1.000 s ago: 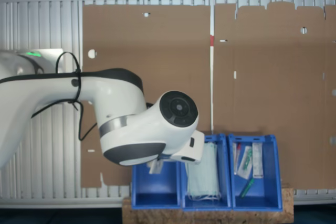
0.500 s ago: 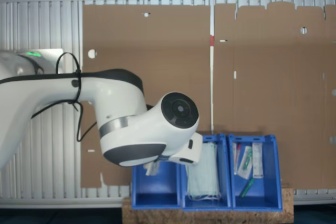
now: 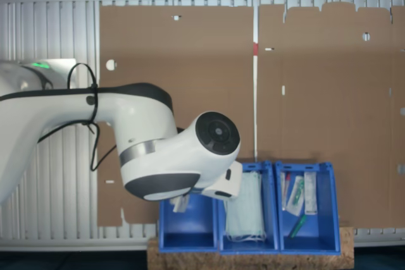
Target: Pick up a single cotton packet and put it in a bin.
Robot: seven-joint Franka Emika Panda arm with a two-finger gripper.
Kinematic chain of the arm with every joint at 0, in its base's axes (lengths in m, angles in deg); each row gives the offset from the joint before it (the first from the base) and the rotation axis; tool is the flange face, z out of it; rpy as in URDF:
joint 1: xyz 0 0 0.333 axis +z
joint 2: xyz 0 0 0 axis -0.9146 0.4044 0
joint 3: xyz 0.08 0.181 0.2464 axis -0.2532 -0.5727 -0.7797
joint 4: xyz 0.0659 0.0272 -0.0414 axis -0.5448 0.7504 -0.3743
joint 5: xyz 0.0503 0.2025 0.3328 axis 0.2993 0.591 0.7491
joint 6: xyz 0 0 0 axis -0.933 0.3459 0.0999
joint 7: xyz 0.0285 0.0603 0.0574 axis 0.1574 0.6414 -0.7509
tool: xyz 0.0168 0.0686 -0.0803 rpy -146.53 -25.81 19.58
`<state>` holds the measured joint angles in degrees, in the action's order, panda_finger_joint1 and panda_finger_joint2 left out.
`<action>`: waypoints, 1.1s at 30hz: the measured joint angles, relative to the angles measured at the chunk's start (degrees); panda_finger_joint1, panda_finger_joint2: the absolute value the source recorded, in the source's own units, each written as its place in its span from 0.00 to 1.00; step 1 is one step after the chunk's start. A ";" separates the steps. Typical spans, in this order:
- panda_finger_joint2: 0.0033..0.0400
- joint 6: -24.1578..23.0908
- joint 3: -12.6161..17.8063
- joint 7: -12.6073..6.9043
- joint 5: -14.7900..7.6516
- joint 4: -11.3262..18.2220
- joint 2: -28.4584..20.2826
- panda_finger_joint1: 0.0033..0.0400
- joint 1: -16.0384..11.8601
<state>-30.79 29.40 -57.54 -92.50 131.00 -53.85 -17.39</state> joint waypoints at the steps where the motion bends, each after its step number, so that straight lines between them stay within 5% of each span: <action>1: 0.03 0.00 0.00 0.00 0.00 0.00 0.00 0.03 0.02; 33: 0.03 0.63 -0.01 0.00 0.00 -1.58 0.00 0.03 0.75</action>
<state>-30.16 29.39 -57.54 -92.50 129.42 -53.85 -16.65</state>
